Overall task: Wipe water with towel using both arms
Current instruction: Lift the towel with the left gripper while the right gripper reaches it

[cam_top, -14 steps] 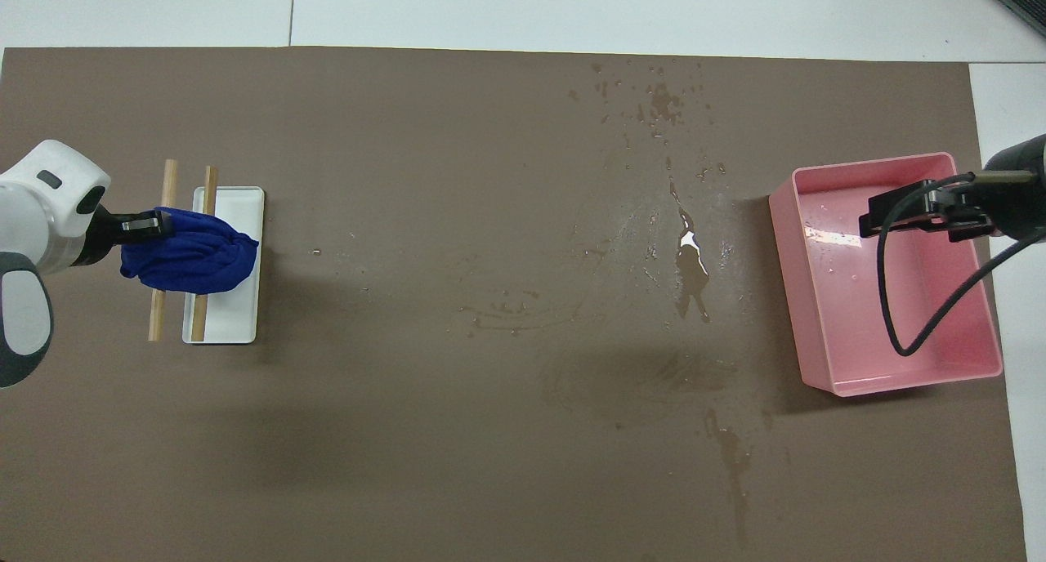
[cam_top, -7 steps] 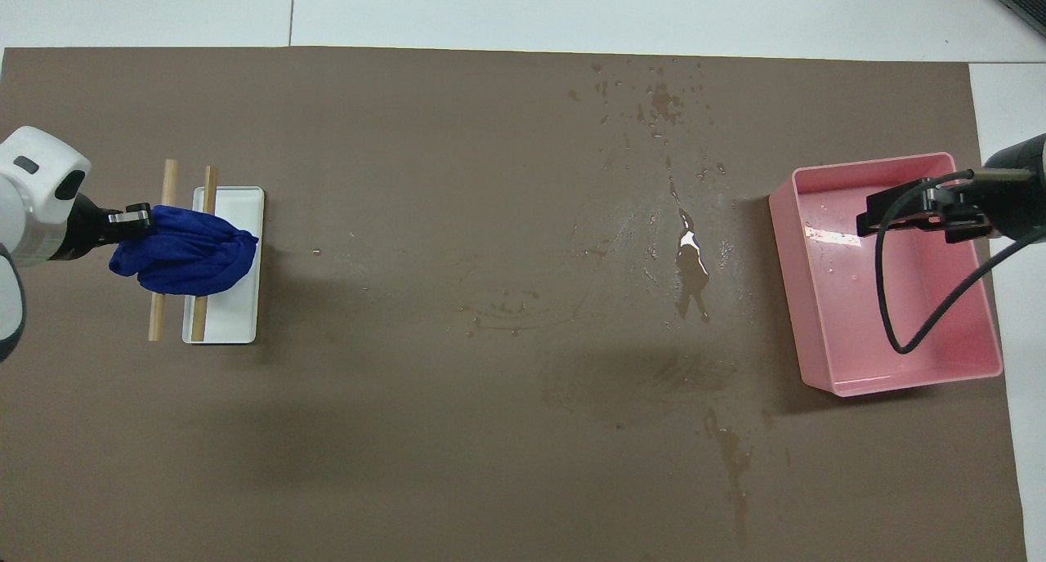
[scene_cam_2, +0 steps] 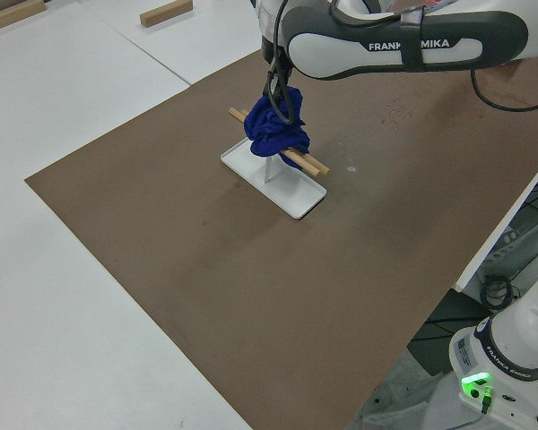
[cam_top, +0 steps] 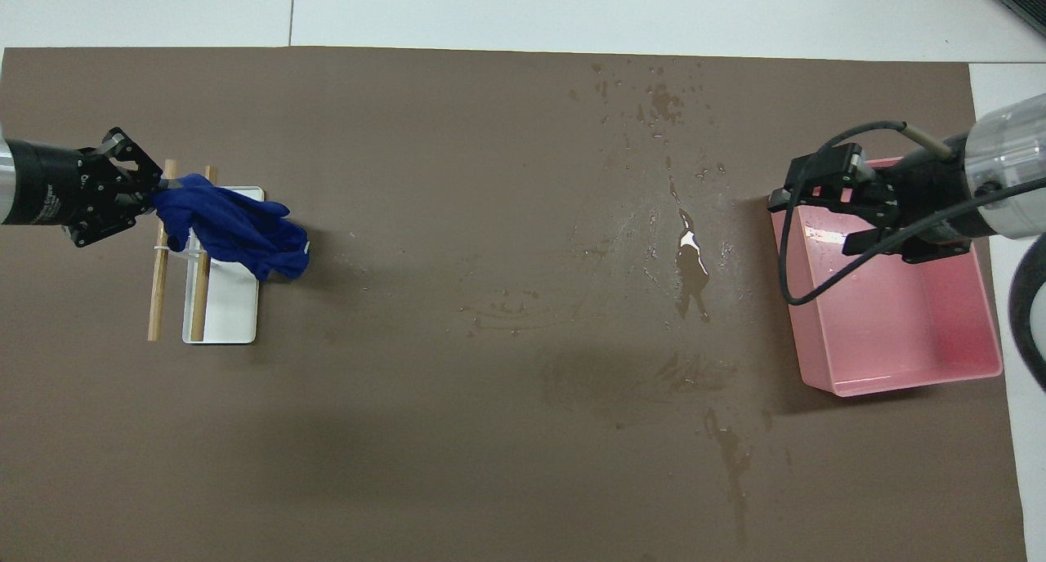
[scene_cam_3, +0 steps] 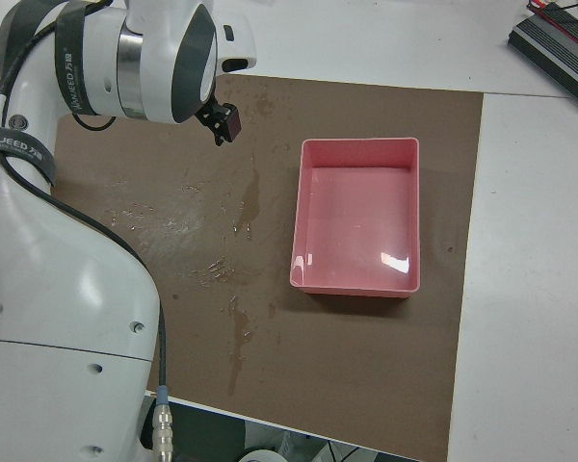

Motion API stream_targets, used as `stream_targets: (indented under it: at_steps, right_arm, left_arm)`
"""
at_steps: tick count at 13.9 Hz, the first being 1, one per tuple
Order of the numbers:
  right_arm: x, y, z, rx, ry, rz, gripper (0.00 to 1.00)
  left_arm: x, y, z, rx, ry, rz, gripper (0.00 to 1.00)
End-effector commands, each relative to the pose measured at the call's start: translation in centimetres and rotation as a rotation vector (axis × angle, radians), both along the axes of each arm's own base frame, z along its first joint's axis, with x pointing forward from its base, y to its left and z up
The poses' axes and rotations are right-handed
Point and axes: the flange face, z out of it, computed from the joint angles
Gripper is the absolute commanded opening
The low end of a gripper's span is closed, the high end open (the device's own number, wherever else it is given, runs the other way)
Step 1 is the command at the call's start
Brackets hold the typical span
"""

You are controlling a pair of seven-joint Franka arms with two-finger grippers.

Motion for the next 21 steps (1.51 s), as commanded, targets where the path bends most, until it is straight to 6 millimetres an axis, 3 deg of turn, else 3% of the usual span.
stream_targets:
  at_steps: [1,2,6,9,13,16,18,21]
  right_arm:
    - [-1.0,2.7,-0.5,0.154,0.028,-0.216,1.00]
    - [-0.7,3.9,-0.6,0.227,0.043,-0.308,1.00]
    - [-0.8,12.0,-1.5,0.384,0.039,-0.555,1.00]
    - [-0.8,14.6,-3.0,0.484,0.092,-0.640,1.00]
    - [-2.1,17.8,-5.2,0.468,0.123,-0.618,1.00]
    - [-3.0,19.9,-6.4,0.469,0.121,-0.621,1.00]
    - [-2.9,20.1,-6.7,0.468,0.128,-0.627,1.00]
    - [-2.9,20.2,-6.9,0.467,0.133,-0.631,1.00]
  left_arm:
    - [-2.0,-3.6,4.8,-0.171,0.052,0.195,0.00]
    - [-2.4,-5.2,5.5,-0.209,0.085,0.252,0.00]
    - [-4.6,-13.4,7.4,-0.306,0.192,0.343,0.00]
    - [-6.0,-18.5,7.9,-0.332,0.224,0.373,0.00]
    - [-8.2,-25.5,8.5,-0.378,0.190,0.403,0.00]
    - [-9.4,-28.2,7.6,-0.409,0.105,0.415,0.00]
    - [-11.1,-30.0,6.4,-0.419,0.051,0.412,0.00]
    - [-12.1,-30.7,6.3,-0.425,0.041,0.414,0.00]
